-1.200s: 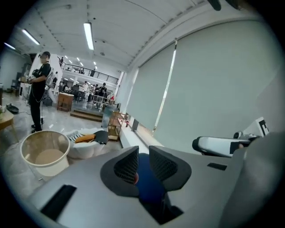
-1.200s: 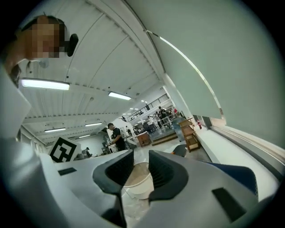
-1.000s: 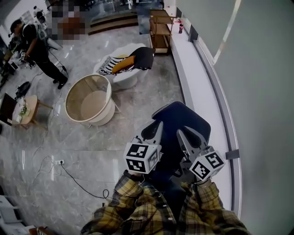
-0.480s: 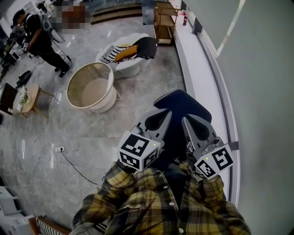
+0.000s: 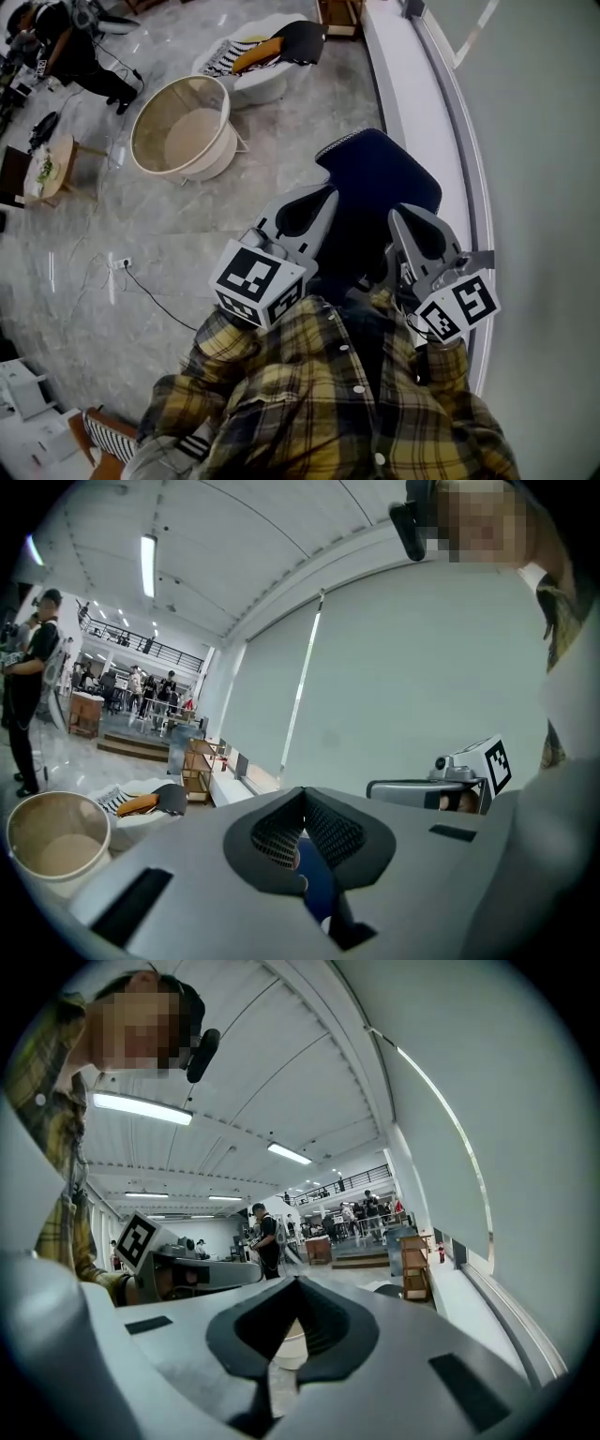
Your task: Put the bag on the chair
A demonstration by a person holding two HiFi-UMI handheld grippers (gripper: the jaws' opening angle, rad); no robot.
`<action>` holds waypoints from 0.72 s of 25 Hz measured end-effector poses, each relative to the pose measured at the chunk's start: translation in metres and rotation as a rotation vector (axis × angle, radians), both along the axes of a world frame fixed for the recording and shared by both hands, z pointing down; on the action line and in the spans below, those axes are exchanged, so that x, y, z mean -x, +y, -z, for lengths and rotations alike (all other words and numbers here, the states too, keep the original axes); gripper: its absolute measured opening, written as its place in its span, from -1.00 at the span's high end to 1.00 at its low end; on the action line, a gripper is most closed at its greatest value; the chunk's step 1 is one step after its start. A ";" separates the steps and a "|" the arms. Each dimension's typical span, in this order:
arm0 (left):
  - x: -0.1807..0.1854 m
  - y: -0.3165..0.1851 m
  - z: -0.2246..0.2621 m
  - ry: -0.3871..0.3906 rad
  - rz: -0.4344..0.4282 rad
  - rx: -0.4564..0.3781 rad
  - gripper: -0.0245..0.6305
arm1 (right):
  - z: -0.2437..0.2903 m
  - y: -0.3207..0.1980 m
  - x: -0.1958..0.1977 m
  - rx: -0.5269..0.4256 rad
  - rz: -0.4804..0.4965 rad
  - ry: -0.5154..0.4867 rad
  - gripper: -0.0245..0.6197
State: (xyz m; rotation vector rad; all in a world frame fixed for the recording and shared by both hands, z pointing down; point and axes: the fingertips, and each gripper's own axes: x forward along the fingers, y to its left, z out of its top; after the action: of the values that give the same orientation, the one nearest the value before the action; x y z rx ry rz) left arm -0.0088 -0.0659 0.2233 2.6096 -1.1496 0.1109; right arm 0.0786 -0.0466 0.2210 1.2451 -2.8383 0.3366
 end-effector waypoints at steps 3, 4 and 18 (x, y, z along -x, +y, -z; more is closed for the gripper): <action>0.002 -0.001 -0.004 -0.009 0.004 0.010 0.87 | -0.004 -0.001 -0.007 0.013 -0.013 0.006 0.87; 0.003 -0.003 -0.005 -0.011 0.005 0.013 0.87 | -0.005 -0.002 -0.008 0.017 -0.016 0.008 0.88; 0.001 -0.010 -0.008 -0.046 0.001 0.013 0.87 | -0.020 -0.001 -0.013 0.071 -0.009 0.032 0.88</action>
State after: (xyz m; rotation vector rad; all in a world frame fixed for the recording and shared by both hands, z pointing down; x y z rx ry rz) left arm -0.0101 -0.0758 0.2317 2.6076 -1.1617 0.1781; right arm 0.0913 -0.0477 0.2407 1.2390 -2.7691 0.4102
